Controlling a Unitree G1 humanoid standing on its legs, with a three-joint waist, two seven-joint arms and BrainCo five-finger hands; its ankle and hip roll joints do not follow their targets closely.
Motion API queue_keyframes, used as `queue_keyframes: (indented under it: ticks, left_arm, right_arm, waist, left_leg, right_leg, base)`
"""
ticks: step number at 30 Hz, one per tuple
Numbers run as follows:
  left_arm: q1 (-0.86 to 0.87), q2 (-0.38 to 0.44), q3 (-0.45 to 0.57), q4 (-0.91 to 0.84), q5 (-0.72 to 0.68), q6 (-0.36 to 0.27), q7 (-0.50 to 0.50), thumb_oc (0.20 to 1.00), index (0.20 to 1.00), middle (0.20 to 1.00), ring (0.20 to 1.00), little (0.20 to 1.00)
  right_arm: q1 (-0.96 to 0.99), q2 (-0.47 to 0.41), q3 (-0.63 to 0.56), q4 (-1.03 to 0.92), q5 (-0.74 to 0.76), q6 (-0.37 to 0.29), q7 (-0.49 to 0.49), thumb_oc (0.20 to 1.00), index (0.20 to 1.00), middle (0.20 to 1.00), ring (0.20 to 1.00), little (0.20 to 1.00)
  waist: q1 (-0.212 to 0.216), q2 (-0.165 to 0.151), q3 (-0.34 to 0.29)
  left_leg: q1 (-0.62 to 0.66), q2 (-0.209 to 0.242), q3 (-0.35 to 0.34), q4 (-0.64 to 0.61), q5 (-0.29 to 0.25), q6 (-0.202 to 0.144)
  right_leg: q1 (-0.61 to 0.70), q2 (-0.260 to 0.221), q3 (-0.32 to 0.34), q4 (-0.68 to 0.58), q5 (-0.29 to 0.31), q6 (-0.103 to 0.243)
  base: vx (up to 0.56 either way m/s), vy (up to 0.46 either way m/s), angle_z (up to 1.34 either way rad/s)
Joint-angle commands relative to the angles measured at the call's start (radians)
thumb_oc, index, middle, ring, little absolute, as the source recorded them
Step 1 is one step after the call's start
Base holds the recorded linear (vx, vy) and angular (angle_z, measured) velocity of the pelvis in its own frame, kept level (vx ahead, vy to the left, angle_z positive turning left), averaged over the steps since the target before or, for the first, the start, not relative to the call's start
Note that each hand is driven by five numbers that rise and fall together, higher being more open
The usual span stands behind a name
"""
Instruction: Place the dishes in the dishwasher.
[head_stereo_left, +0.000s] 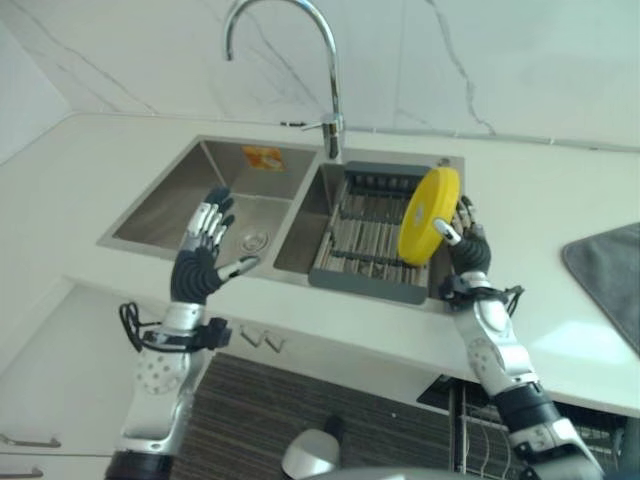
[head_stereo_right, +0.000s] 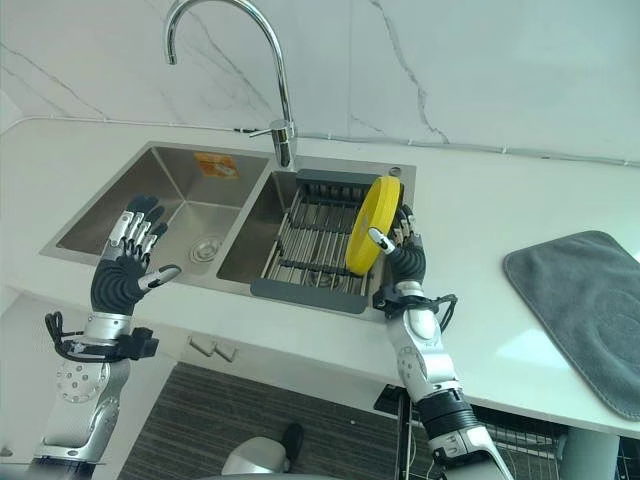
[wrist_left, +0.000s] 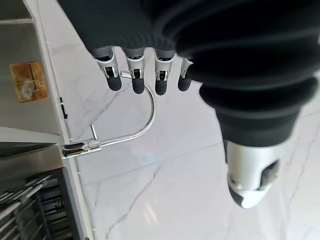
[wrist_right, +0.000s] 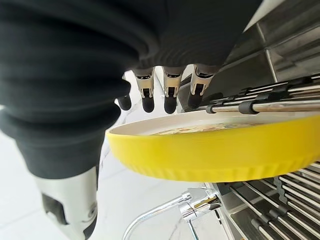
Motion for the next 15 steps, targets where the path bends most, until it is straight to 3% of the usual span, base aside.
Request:
queue_keyframes:
  ticks: [1, 15]
  left_arm:
    - [-0.002, 0.067, 0.026, -0.03, -0.041, -0.062, -0.008, 1.0, 1.0, 1.0, 1.0, 1.0]
    - [-0.009, 0.072, 0.015, -0.023, -0.051, -0.041, -0.027, 1.0, 1.0, 1.0, 1.0, 1.0]
  right_arm:
    - [-0.054, -0.002, 0.016, -0.006, -0.033, -0.007, -0.005, 1.0, 1.0, 1.0, 1.0, 1.0]
    - [-0.098, -0.01, 0.011, 0.052, -0.038, 0.037, -0.058, 1.0, 1.0, 1.0, 1.0, 1.0]
  waist:
    - [0.033, 0.005, -0.057]
    - [0.053, 0.009, -0.052]
  left_leg:
    - [-0.088, 0.038, 0.054, 0.002, -0.005, 0.007]
    - [-0.103, 0.034, 0.045, 0.004, 0.004, 0.006]
  right_leg:
    - [0.033, -0.036, -0.033, 0.159, -0.122, -0.019]
    - [0.04, -0.037, -0.048, 0.165, -0.128, -0.023]
  base:
    - [0.0, 0.0, 0.0]
    - [0.0, 0.0, 0.0]
